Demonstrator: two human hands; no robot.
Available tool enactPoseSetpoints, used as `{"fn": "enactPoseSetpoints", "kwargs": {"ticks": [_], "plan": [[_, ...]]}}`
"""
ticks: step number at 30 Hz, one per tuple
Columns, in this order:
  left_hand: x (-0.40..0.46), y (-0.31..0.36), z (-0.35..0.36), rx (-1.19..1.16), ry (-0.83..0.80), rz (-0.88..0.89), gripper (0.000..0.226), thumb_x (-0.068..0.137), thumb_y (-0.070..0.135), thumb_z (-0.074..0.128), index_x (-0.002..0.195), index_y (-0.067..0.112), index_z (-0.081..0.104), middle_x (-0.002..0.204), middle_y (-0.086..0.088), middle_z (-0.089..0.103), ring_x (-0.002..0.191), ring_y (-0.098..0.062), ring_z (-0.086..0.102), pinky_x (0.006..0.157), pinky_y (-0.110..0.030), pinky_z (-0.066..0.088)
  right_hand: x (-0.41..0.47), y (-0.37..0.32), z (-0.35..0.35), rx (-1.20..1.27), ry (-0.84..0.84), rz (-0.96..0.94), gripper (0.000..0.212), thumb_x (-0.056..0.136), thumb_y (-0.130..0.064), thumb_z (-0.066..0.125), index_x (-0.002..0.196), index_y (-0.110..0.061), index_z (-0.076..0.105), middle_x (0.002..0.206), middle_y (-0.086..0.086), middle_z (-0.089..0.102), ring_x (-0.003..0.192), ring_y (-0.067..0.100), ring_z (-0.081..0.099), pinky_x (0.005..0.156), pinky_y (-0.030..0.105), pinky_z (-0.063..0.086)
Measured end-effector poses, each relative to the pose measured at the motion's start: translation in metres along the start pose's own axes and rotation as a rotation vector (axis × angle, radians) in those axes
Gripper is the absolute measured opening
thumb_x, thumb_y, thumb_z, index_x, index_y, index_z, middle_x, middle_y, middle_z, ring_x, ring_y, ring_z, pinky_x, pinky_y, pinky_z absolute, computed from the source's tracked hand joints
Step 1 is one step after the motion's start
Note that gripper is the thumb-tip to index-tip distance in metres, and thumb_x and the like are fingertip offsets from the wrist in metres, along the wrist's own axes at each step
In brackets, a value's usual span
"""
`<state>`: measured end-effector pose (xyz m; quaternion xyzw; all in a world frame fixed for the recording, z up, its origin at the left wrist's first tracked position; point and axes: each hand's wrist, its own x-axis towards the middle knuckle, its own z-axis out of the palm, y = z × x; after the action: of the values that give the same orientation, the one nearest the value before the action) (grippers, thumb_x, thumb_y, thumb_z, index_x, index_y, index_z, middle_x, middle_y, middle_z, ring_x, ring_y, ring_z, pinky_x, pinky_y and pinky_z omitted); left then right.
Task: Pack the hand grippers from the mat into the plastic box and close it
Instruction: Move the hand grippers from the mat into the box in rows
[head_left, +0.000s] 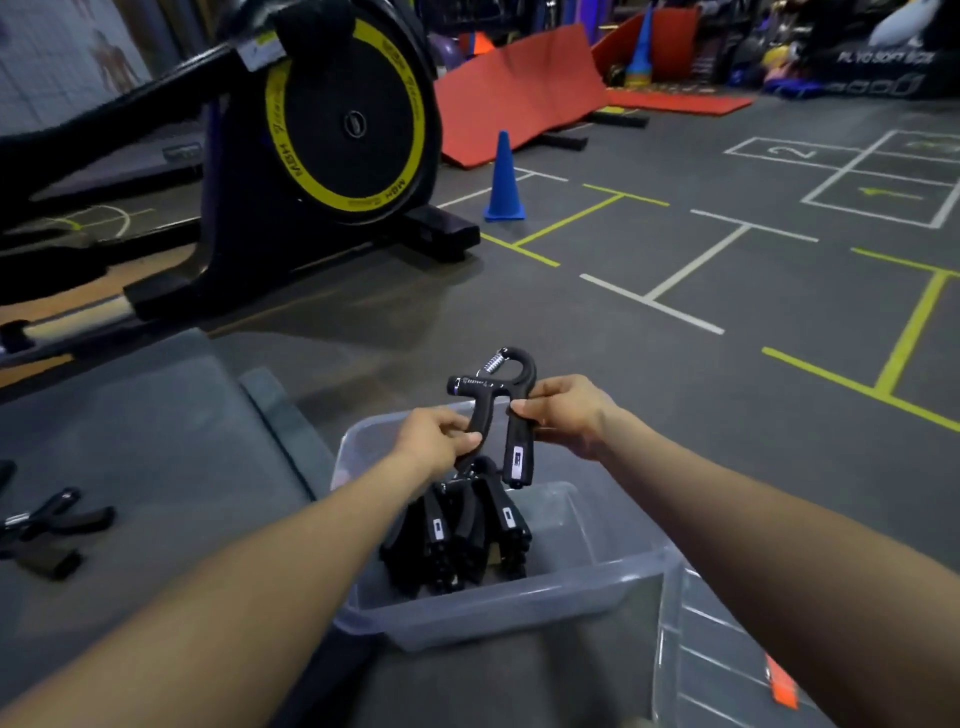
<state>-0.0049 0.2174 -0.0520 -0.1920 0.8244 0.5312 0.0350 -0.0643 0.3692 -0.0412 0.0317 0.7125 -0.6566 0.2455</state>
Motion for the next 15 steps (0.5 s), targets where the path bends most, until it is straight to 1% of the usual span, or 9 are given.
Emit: {"fn": "enactPoseSetpoints", "kwargs": {"ticks": [1,3,4,6,7,9,12,13,15], "plan": [[0.0,-0.002,0.009,-0.046,-0.001,-0.036,0.02,0.085,0.0,0.063,0.104,-0.002,0.065,0.07,-0.003,0.059,0.061,-0.01,0.052,0.067,-0.021,0.047,0.002,0.005,-0.004,0.01,0.031,-0.015,0.008,0.084,0.004,0.062,0.09,-0.002,0.06,0.075,0.01,0.064,0.059,0.016,0.066,0.066,0.026,0.058],[0.002,-0.006,0.028,-0.147,0.007,-0.095,0.025,0.084,-0.001,0.062,0.109,-0.006,0.061,0.084,-0.011,0.064,0.063,-0.012,0.054,0.063,-0.018,0.048,0.005,0.016,-0.01,-0.013,0.087,-0.046,0.027,0.083,0.003,0.064,0.109,0.005,0.06,0.088,0.012,0.065,0.076,0.021,0.064,0.077,0.03,0.057],[0.004,-0.008,0.037,-0.203,0.013,-0.121,0.028,0.084,-0.001,0.063,0.112,-0.007,0.06,0.095,-0.016,0.066,0.069,-0.017,0.058,0.068,-0.021,0.051,0.005,0.02,-0.012,-0.059,0.095,-0.066,0.033,0.082,0.003,0.065,0.114,0.005,0.059,0.09,0.011,0.064,0.079,0.021,0.061,0.077,0.031,0.056],[0.01,-0.01,0.054,-0.305,0.043,-0.168,0.038,0.084,0.002,0.064,0.12,-0.007,0.056,0.114,-0.023,0.064,0.092,-0.027,0.063,0.09,-0.034,0.052,0.004,0.029,-0.013,-0.13,0.094,-0.087,0.038,0.081,0.004,0.065,0.118,-0.001,0.061,0.092,0.014,0.064,0.079,0.022,0.058,0.063,0.031,0.054],[0.012,-0.01,0.06,-0.339,0.054,-0.188,0.041,0.084,0.003,0.065,0.123,-0.006,0.055,0.119,-0.023,0.062,0.102,-0.03,0.063,0.098,-0.038,0.049,0.004,0.034,-0.014,-0.141,0.103,-0.085,0.042,0.08,0.006,0.066,0.12,-0.005,0.06,0.099,0.017,0.066,0.079,0.024,0.057,0.055,0.031,0.053],[0.02,-0.012,0.071,-0.383,0.062,-0.211,0.043,0.084,0.006,0.065,0.124,-0.003,0.054,0.12,-0.022,0.062,0.108,-0.032,0.061,0.102,-0.04,0.046,0.007,0.041,-0.016,-0.179,0.157,-0.091,0.051,0.078,0.007,0.067,0.125,-0.009,0.057,0.108,0.016,0.066,0.078,0.025,0.058,0.052,0.03,0.049],[0.027,-0.021,0.084,-0.39,0.049,-0.213,0.04,0.085,0.004,0.064,0.122,-0.004,0.054,0.118,-0.02,0.062,0.094,-0.023,0.058,0.095,-0.034,0.046,0.016,0.052,-0.018,-0.259,0.239,-0.065,0.054,0.076,0.007,0.07,0.126,-0.008,0.056,0.094,0.007,0.062,0.075,0.025,0.059,0.057,0.033,0.052],[0.029,-0.024,0.087,-0.375,0.045,-0.213,0.039,0.085,0.003,0.064,0.122,-0.005,0.054,0.117,-0.018,0.063,0.093,-0.023,0.058,0.091,-0.033,0.046,0.018,0.056,-0.018,-0.275,0.26,-0.043,0.052,0.075,0.006,0.07,0.123,-0.008,0.058,0.091,0.006,0.062,0.073,0.025,0.06,0.058,0.036,0.053],[0.032,-0.034,0.091,-0.342,0.04,-0.223,0.039,0.085,0.003,0.064,0.122,-0.004,0.054,0.117,-0.017,0.063,0.098,-0.027,0.062,0.09,-0.033,0.047,0.024,0.066,-0.018,-0.283,0.311,0.019,0.043,0.074,0.004,0.072,0.113,-0.01,0.062,0.085,0.007,0.064,0.067,0.027,0.062,0.063,0.042,0.057]]}}
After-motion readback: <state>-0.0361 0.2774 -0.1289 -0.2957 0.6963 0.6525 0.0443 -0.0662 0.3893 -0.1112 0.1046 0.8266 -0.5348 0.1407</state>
